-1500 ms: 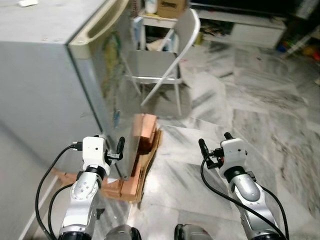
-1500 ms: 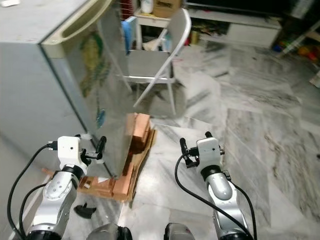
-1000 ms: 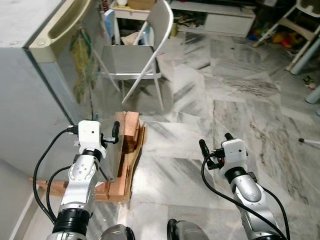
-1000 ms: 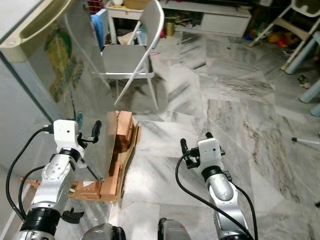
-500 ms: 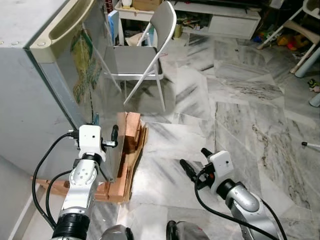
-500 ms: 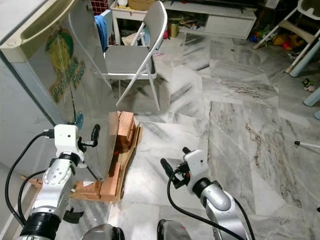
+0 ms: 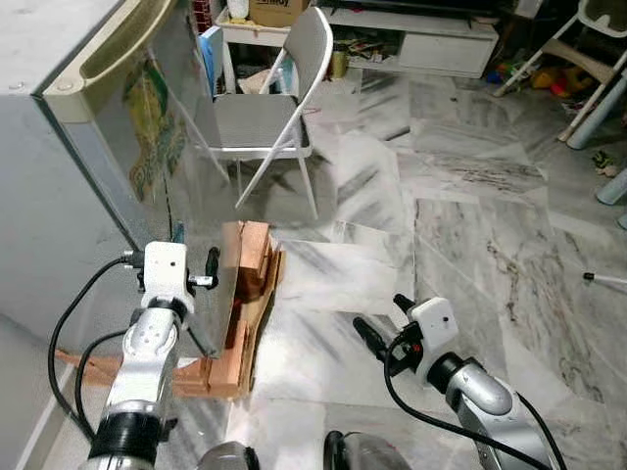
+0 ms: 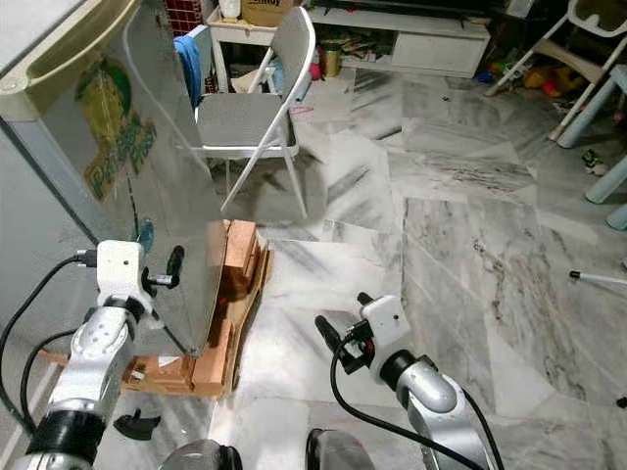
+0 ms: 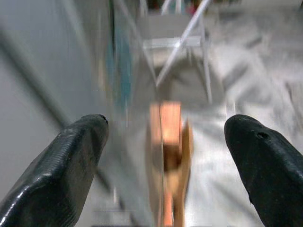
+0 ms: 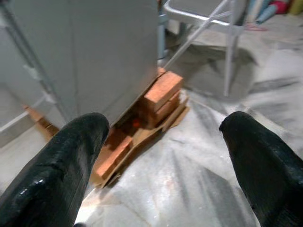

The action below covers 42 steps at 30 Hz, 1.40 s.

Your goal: Restocking fridge

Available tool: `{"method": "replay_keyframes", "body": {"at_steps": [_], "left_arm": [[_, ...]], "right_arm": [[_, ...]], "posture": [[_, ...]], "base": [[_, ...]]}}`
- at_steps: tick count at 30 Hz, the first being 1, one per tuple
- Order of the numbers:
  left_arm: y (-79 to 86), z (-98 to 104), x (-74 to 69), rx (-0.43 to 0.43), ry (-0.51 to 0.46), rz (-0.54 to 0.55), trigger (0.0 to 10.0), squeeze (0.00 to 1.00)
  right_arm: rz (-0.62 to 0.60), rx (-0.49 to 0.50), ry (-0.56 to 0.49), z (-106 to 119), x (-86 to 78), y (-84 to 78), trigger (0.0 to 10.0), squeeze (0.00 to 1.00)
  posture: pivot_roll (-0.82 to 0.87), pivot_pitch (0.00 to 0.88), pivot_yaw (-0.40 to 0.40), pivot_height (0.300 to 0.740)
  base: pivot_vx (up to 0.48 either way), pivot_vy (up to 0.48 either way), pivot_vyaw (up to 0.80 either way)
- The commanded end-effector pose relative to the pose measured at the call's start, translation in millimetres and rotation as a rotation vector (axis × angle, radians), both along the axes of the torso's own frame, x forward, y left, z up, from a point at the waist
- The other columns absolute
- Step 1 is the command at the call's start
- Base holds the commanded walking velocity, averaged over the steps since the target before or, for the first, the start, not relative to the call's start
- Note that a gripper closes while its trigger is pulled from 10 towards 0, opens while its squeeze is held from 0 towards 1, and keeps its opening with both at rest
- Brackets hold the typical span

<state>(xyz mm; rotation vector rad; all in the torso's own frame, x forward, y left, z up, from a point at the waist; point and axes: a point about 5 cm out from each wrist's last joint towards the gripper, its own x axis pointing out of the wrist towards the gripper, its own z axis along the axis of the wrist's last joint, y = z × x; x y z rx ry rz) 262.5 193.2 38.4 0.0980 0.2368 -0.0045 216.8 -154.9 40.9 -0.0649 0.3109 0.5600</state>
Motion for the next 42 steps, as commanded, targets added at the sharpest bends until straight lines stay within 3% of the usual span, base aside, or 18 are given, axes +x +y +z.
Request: {"method": "replay_keyframes", "body": {"at_steps": [1,4,8,13,18,32,35,42], "left_arm": [[1.7,2,0.8,0.023,-0.010,0.022,10.0,0.00],[7.4,3,1.2,0.040,-0.019,0.059,10.0,0.00],[20.0,19,17.6,0.041,-0.084,0.116,10.0,0.00],[20.1,29,30.6,0.047,-0.120,0.102,10.0,0.00],[18.7,38,40.8,-0.001,-0.157,0.100,10.0,0.00],[-5.0,46,39.0,-0.076,-0.184,-0.054,10.0,0.00],[-16.5,53,38.7,-0.093,-0.210,-0.135,10.0,0.00],[-20.0,55,45.5,-0.079,-0.222,-0.122,10.0,0.00]], "right_arm": [[0.022,0.009,-0.013,4,0.7,2.0,10.0,0.00],[0.025,0.011,-0.011,4,0.7,1.9,10.0,0.00],[0.037,0.008,-0.003,3,1.7,2.2,10.0,0.00],[0.049,0.001,-0.004,3,2.3,3.2,10.0,0.00],[0.048,0.001,-0.005,2,1.2,2.1,10.0,0.00],[0.114,-0.021,0.013,0,-3.8,3.1,10.0,0.00],[0.023,-0.052,-0.117,12,2.9,-5.9,10.0,0.00],[-0.075,-0.024,-0.189,25,7.8,-12.9,10.0,0.00]], "posture": [[-0.02,0.064,-0.019,0.740],[-0.01,0.064,-0.019,0.740],[-0.01,0.062,-0.023,0.740],[-0.02,0.059,-0.019,0.740],[-0.02,0.059,-0.013,0.740],[-0.02,0.059,-0.015,0.740],[-0.02,0.059,-0.012,0.740],[-0.03,0.056,-0.003,0.740]], "base": [[0.000,0.000,0.00],[0.000,0.000,0.00],[0.000,0.000,0.00],[0.000,0.000,0.00],[0.000,0.000,0.00],[0.000,0.000,0.00],[0.000,0.000,0.00],[0.000,0.000,0.00]]}}
